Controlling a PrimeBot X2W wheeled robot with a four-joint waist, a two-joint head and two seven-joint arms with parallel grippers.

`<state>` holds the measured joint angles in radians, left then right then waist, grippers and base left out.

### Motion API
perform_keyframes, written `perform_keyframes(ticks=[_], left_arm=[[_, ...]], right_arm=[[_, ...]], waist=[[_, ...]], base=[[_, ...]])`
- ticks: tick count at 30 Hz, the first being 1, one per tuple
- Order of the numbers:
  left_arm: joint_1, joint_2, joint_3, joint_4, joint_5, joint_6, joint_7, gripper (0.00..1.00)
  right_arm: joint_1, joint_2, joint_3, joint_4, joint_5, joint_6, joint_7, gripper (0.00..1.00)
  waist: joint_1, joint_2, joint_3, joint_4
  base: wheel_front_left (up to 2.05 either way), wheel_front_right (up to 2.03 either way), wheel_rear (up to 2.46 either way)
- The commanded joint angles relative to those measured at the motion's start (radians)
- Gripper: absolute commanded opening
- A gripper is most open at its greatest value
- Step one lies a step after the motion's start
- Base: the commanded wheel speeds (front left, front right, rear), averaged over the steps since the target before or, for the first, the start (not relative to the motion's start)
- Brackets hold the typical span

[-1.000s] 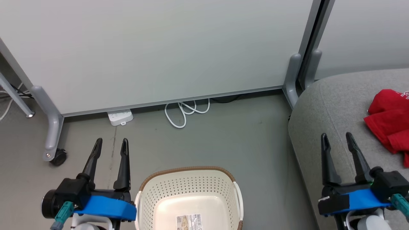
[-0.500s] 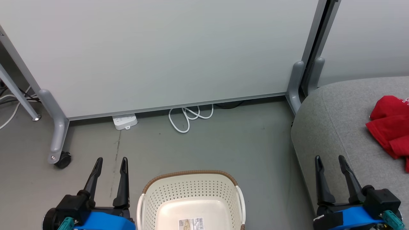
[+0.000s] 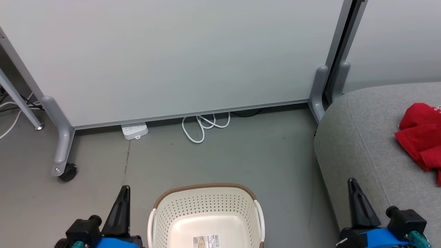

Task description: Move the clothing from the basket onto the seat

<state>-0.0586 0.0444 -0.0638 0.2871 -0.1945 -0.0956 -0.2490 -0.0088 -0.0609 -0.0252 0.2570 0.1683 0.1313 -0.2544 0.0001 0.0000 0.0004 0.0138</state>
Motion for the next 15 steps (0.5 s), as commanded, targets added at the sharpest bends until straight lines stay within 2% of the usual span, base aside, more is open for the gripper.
perform_keyframes(ticks=[1,15], left_arm=[[-0.019,0.002,0.013,-0.011,-0.041,-0.002,0.011,0.00],[-0.023,0.003,0.042,-0.023,-0.300,-0.008,0.075,0.00]], right_arm=[[-0.012,0.000,-0.006,-0.013,0.046,0.000,0.010,0.00],[-0.029,0.002,-0.021,-0.016,0.309,0.000,0.077,0.00]], waist=[[0.0000,0.0000,0.000,0.000],[0.0000,0.0000,0.000,-0.002]], base=[[0.00,0.00,0.00],[0.00,0.00,0.00]])
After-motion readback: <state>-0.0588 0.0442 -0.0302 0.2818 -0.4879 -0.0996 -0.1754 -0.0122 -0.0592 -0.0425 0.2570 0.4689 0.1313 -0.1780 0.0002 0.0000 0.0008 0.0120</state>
